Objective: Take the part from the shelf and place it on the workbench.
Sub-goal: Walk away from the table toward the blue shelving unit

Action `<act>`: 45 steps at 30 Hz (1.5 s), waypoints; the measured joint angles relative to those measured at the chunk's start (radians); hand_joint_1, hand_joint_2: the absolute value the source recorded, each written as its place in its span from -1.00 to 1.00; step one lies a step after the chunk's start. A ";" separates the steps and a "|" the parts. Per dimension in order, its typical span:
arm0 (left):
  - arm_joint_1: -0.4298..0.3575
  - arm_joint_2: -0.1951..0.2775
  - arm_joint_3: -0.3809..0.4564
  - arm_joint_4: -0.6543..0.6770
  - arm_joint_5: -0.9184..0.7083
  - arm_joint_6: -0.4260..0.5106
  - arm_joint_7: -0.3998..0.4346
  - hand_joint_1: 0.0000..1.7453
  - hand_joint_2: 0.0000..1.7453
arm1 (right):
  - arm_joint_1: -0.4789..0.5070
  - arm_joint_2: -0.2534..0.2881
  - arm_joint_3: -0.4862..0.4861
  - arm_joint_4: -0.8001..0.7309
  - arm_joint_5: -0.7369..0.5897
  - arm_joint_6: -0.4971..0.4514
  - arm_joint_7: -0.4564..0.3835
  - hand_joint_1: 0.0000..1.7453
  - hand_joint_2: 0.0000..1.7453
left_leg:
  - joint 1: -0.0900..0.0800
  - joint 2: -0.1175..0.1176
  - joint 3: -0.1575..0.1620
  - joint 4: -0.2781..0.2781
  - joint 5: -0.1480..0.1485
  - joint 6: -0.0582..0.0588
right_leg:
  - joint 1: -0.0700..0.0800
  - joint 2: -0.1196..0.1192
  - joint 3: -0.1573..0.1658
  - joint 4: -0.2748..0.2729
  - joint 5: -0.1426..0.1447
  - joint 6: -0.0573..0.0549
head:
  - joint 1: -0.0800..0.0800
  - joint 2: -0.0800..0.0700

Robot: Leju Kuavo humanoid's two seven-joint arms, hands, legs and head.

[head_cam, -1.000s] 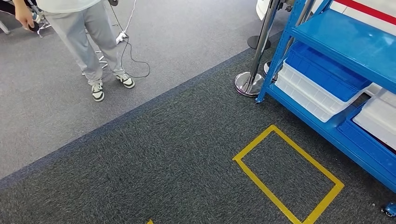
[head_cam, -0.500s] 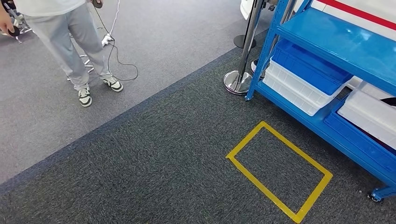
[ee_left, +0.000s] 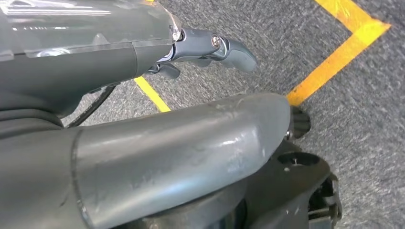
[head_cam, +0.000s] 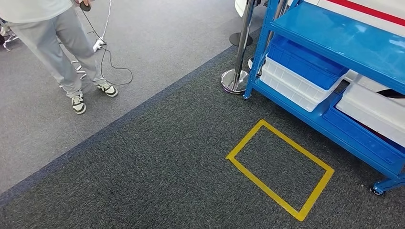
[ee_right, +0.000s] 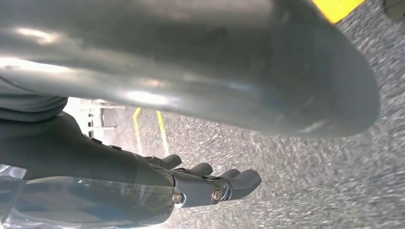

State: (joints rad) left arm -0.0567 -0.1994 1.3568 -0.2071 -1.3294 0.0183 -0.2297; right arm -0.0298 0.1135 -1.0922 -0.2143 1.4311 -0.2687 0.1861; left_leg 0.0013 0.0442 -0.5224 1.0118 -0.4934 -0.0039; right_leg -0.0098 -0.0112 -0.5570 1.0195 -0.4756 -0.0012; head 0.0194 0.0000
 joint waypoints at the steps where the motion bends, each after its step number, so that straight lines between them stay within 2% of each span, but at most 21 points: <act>1: 0.000 0.000 0.000 0.000 0.000 -0.003 0.000 -1.00 -1.00 | 0.000 0.000 0.000 0.000 0.001 0.000 0.000 -1.00 -1.00 | 0.002 -0.007 -0.009 0.022 -0.017 -0.006 | -0.001 0.003 0.001 -0.003 0.002 -0.006 | -0.002 0.000; 4: 0.002 0.000 0.000 0.000 -0.001 -0.010 -0.001 -1.00 -1.00 | -0.001 0.000 0.000 0.000 0.004 0.000 0.000 -1.00 -1.00 | 0.007 -0.030 -0.089 0.197 -0.111 -0.017 | -0.001 0.012 -0.002 -0.004 0.005 -0.017 | -0.008 0.000; 6: 0.004 0.000 0.000 0.000 -0.001 -0.012 -0.001 -1.00 -1.00 | -0.001 0.000 0.000 0.000 0.005 0.000 0.000 -1.00 -1.00 | 0.008 -0.033 -0.128 0.278 -0.128 -0.018 | 0.001 0.022 -0.004 -0.001 0.005 -0.019 | -0.008 0.000; 7: 0.004 0.000 0.000 0.000 0.000 -0.014 -0.001 -1.00 -1.00 | -0.001 0.000 0.000 0.000 0.006 0.000 0.000 -1.00 -1.00 | 0.007 -0.034 -0.122 0.264 -0.107 -0.016 | 0.002 0.028 -0.004 0.000 0.005 -0.018 | -0.008 0.000; 10: 0.004 0.002 0.000 0.000 0.004 -0.018 0.000 -1.00 -1.00 | -0.002 0.002 0.000 0.000 0.006 0.000 -0.001 -1.00 -1.00 | 0.006 -0.055 -0.036 0.074 -0.012 0.001 | 0.004 0.047 -0.004 0.004 0.005 -0.016 | -0.008 0.000; 12: 0.003 0.003 0.000 0.000 0.006 -0.019 0.002 -1.00 -1.00 | -0.002 0.005 0.000 0.001 0.006 0.000 -0.001 -1.00 -1.00 | 0.002 -0.069 -0.007 0.005 0.004 0.009 | 0.004 0.055 -0.006 0.005 0.006 -0.007 | -0.008 0.000; 16: 0.001 0.003 0.000 0.000 0.007 -0.020 0.005 -1.00 -1.00 | 0.000 0.005 0.000 0.001 0.007 0.000 -0.002 -1.00 -1.00 | 0.003 -0.056 0.001 -0.017 0.015 0.029 | 0.002 0.051 -0.016 0.023 -0.007 0.017 | -0.006 0.000; 19: 0.002 0.003 0.001 0.000 0.010 -0.020 0.006 -1.00 -1.00 | -0.002 0.005 0.000 0.001 0.008 0.000 -0.004 -1.00 -1.00 | 0.006 -0.039 0.002 -0.026 0.021 0.042 | -0.002 0.026 -0.091 0.180 -0.095 0.027 | 0.002 0.000; 21: 0.003 0.003 0.003 0.000 0.015 -0.020 0.007 -1.00 -1.00 | -0.001 0.005 0.000 0.001 0.008 0.001 -0.005 -1.00 -1.00 | 0.005 -0.028 0.002 -0.025 0.019 0.041 | -0.006 0.021 -0.139 0.273 -0.123 0.032 | 0.002 0.000; 23: 0.003 0.003 0.006 0.000 0.019 -0.020 0.009 -1.00 -1.00 | 0.000 0.004 0.000 0.001 0.008 0.001 -0.006 -1.00 -1.00 | 0.006 -0.020 0.007 -0.024 0.014 0.036 | -0.009 0.014 -0.113 0.221 -0.074 0.035 | 0.003 0.000; 24: 0.003 0.003 0.007 0.000 0.020 -0.020 0.009 -1.00 -1.00 | 0.001 0.003 0.000 0.001 0.009 0.001 -0.006 -1.00 -1.00 | 0.007 -0.016 0.012 -0.023 0.010 0.032 | -0.011 0.006 -0.078 0.152 -0.037 0.035 | 0.003 0.000; 26: 0.003 0.003 0.010 0.000 0.021 -0.019 0.010 -1.00 -1.00 | 0.000 0.002 0.000 0.001 0.009 0.001 -0.006 -1.00 -1.00 | 0.003 -0.010 0.017 -0.019 -0.001 0.020 | -0.008 -0.012 -0.018 0.034 0.002 0.029 | 0.004 0.000; 31: -0.003 0.003 0.012 0.000 0.023 -0.018 0.011 -1.00 -1.00 | 0.000 0.002 0.000 0.001 0.009 0.001 -0.007 -1.00 -1.00 | 0.005 -0.005 0.028 0.000 -0.028 -0.011 | -0.003 0.000 0.007 -0.003 -0.009 -0.004 | -0.001 0.000; 33: -0.003 0.003 0.013 0.000 0.022 -0.018 0.011 -1.00 -1.00 | 0.000 0.002 -0.001 0.001 0.009 0.001 -0.007 -1.00 -1.00 | 0.009 -0.022 -0.016 0.093 -0.075 -0.019 | -0.006 0.007 0.019 -0.007 -0.013 -0.017 | -0.008 0.000; 35: -0.001 0.003 0.015 0.000 0.022 -0.018 0.011 -1.00 -1.00 | -0.001 0.002 -0.001 0.001 0.009 0.001 -0.007 -1.00 -1.00 | 0.010 -0.031 -0.101 0.238 -0.128 -0.023 | -0.003 0.016 0.027 -0.006 -0.022 -0.024 | -0.013 0.000; 36: 0.000 0.003 0.015 0.000 0.021 -0.018 0.011 -1.00 -1.00 | -0.001 0.002 -0.001 0.001 0.009 0.001 -0.007 -1.00 -1.00 | 0.011 -0.033 -0.134 0.283 -0.131 -0.022 | -0.002 0.023 0.033 -0.006 -0.027 -0.025 | -0.014 0.000; 37: 0.001 0.003 0.016 0.000 0.020 -0.018 0.012 -1.00 -1.00 | 0.000 0.002 -0.001 0.001 0.009 0.001 -0.007 -1.00 -1.00 | 0.010 -0.034 -0.151 0.292 -0.112 -0.020 | 0.000 0.031 0.041 -0.006 -0.033 -0.024 | -0.014 0.000; 38: 0.003 0.003 0.016 0.000 0.019 -0.018 0.012 -1.00 -1.00 | 0.000 0.002 -0.001 0.001 0.009 0.001 -0.007 -1.00 -1.00 | 0.009 -0.035 -0.146 0.258 -0.072 -0.015 | 0.001 0.039 0.051 -0.006 -0.040 -0.023 | -0.014 0.000; 40: 0.005 0.004 0.017 0.000 0.018 -0.018 0.012 -1.00 -1.00 | 0.001 0.004 -0.001 0.001 0.009 0.002 -0.007 -1.00 -1.00 | 0.005 -0.050 -0.104 0.126 0.022 0.001 | 0.003 0.051 0.072 -0.006 -0.056 -0.019 | -0.014 0.000; 41: 0.005 0.005 0.017 0.000 0.017 -0.017 0.012 -1.00 -1.00 | 0.001 0.005 -0.001 0.002 0.009 0.002 -0.007 -1.00 -1.00 | 0.002 -0.059 -0.083 0.070 0.048 0.009 | 0.003 0.057 0.078 -0.007 -0.062 -0.016 | -0.012 0.000; 45: 0.003 0.007 0.018 0.000 0.015 -0.016 0.014 -1.00 -1.00 | 0.002 0.007 -0.002 0.003 0.009 0.004 -0.007 -1.00 -1.00 | -0.003 -0.064 -0.049 0.001 0.052 0.028 | -0.002 0.066 0.084 0.002 -0.059 0.007 | -0.012 0.000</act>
State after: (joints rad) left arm -0.0534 -0.1927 1.3748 -0.2071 -1.3148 0.0018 -0.2155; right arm -0.0283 0.1206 -1.0941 -0.2114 1.4405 -0.2652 0.1789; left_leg -0.0018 -0.0202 -0.5711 1.0128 -0.4415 0.0236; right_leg -0.0120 0.0544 -0.4733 1.0215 -0.5346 0.0057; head 0.0073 0.0000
